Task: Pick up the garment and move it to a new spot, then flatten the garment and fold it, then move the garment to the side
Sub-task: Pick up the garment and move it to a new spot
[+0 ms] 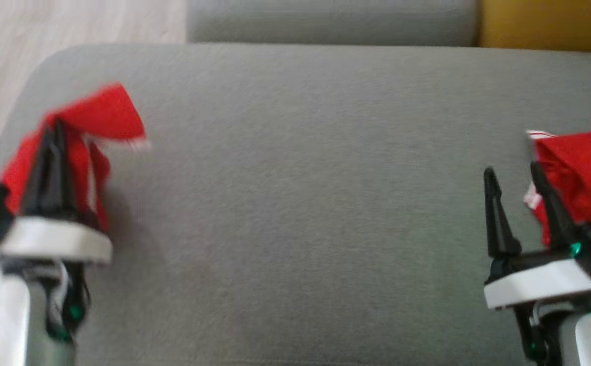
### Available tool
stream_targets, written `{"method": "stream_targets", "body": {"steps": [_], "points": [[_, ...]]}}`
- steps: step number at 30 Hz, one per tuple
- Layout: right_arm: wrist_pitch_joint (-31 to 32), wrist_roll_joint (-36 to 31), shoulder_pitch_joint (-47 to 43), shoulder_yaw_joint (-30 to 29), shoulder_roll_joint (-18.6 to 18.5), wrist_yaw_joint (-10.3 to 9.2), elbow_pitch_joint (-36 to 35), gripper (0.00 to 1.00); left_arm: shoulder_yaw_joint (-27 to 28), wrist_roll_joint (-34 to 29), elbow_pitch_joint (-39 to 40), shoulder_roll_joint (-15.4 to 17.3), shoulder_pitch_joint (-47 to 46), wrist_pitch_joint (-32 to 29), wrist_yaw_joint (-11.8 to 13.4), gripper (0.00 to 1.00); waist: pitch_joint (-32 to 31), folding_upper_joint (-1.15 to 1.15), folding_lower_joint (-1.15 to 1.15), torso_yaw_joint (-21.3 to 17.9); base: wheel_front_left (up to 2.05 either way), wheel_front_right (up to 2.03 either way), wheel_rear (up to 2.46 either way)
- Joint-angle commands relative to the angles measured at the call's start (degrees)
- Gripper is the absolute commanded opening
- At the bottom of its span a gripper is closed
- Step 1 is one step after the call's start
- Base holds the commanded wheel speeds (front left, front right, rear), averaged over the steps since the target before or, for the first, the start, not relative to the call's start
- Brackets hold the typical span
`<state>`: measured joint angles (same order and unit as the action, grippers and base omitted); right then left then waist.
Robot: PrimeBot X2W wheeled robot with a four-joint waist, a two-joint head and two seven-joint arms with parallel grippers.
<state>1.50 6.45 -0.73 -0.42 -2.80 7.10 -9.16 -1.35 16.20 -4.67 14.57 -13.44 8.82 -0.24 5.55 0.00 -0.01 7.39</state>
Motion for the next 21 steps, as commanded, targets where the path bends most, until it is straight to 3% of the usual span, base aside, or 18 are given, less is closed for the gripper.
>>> {"method": "stream_targets", "body": {"steps": [1, 5, 10, 17, 21], "points": [[-0.5, 1.3, 0.2, 1.8, -0.1, 0.39, -2.1, 1.00, 1.7, -0.1, 7.1, 0.7, 1.6, -1.6, 1.2, 0.00, -2.5, 0.00, 0.01, -4.0, 0.00, 0.00, 0.00], [-0.8, 2.5, -0.7, 2.1, -0.1, 0.39, -2.3, 1.00, -0.4, 0.1, 14.8, -1.2, 6.4, -4.6, 2.2, 0.00, -2.7, 0.00, 0.01, -7.2, 0.00, 0.00, 0.00], [-1.0, 3.4, 0.1, 3.0, -0.1, 0.39, -2.6, 1.00, -5.2, -0.4, 15.4, -3.0, 4.4, -6.4, 1.0, 0.00, -1.1, 0.00, 0.01, -12.1, 0.00, 0.00, 0.00], [-2.5, 6.0, 2.4, 4.6, -0.1, 0.39, -1.9, 1.00, -13.7, -2.1, 6.2, -6.9, -7.1, -6.1, -2.9, 0.00, 4.5, 0.00, 0.01, -19.5, 0.00, 0.00, 0.00], [-4.1, 7.7, 4.0, 6.0, -0.1, 0.39, -0.6, 1.00, -19.8, -2.6, -4.8, -9.3, -14.1, -5.8, -5.1, 0.00, 9.3, 0.00, 0.01, -23.6, 0.00, 0.00, 0.00]]}}
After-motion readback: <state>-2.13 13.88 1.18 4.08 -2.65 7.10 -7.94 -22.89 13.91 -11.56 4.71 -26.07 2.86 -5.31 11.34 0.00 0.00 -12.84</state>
